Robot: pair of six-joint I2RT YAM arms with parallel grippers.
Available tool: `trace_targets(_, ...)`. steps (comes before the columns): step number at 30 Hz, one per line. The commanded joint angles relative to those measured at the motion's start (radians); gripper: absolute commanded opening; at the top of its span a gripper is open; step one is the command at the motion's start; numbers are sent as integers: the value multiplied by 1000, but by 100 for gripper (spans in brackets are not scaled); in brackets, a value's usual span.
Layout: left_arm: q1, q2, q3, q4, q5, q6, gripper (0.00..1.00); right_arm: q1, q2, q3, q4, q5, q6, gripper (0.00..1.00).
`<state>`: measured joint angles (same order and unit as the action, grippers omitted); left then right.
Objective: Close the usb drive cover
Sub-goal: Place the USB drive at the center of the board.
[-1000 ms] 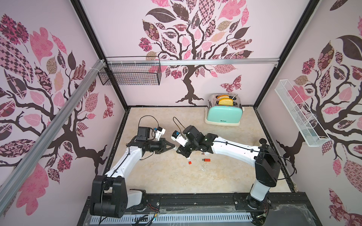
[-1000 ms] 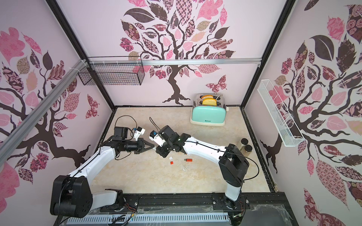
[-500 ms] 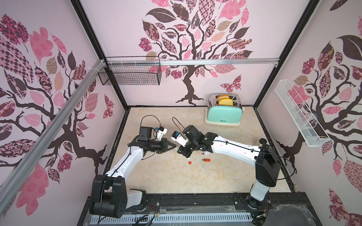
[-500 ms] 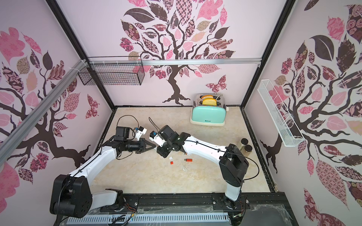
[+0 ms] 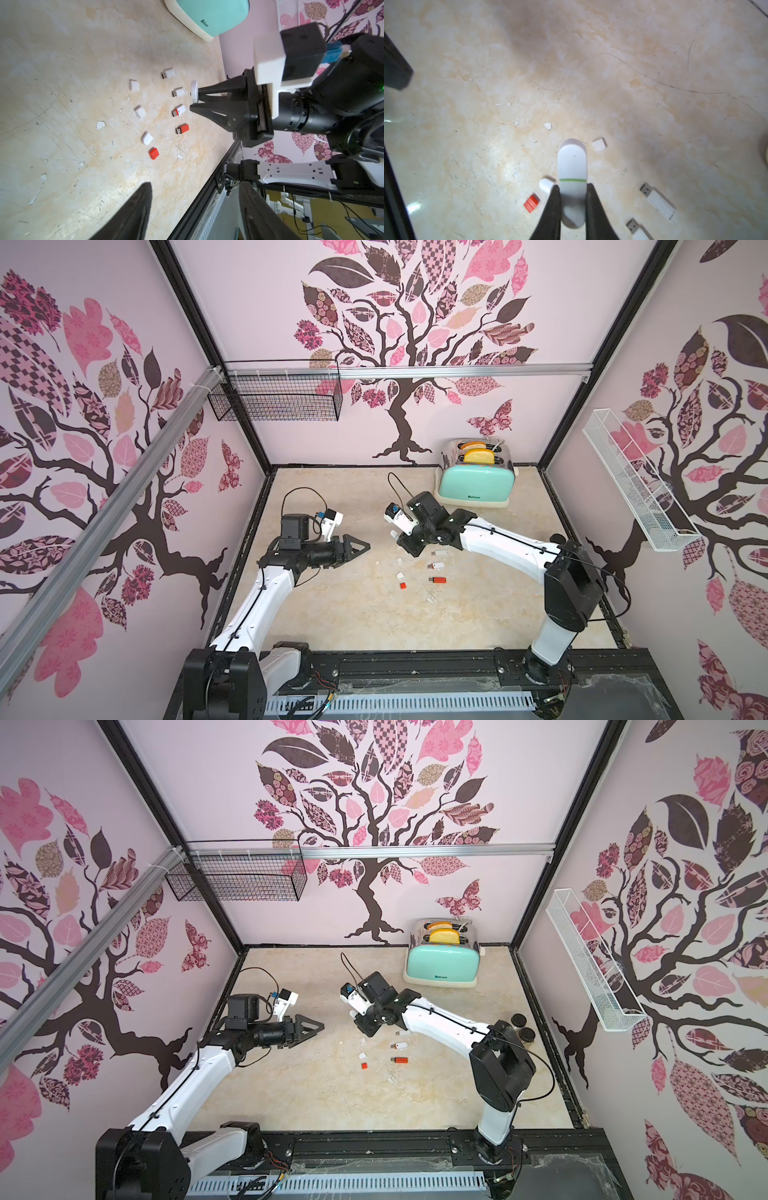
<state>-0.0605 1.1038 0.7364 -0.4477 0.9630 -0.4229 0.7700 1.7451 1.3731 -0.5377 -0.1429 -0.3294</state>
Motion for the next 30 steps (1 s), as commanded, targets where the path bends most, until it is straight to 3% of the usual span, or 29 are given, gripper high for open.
trace_targets(1,13,-42,-33,35,-7,14,77,-23,-40,-30,40,3,-135,0)
trace_targets(9,54,-71,-21,-5,-60,88,83,-109,78,133,-59,113,-209,0)
trace_targets(13,86,-80,-10,-17,-101,102,90,-121,181,225,-120,223,-304,0)
trace_targets(20,90,-61,-16,1,-108,106,94,-125,343,382,-172,309,-467,0)
trace_targets(27,90,-73,-21,-7,-111,113,94,-126,460,493,-190,276,-731,0)
trace_targets(30,91,-75,-9,-29,-115,123,94,-133,488,513,-192,257,-740,0)
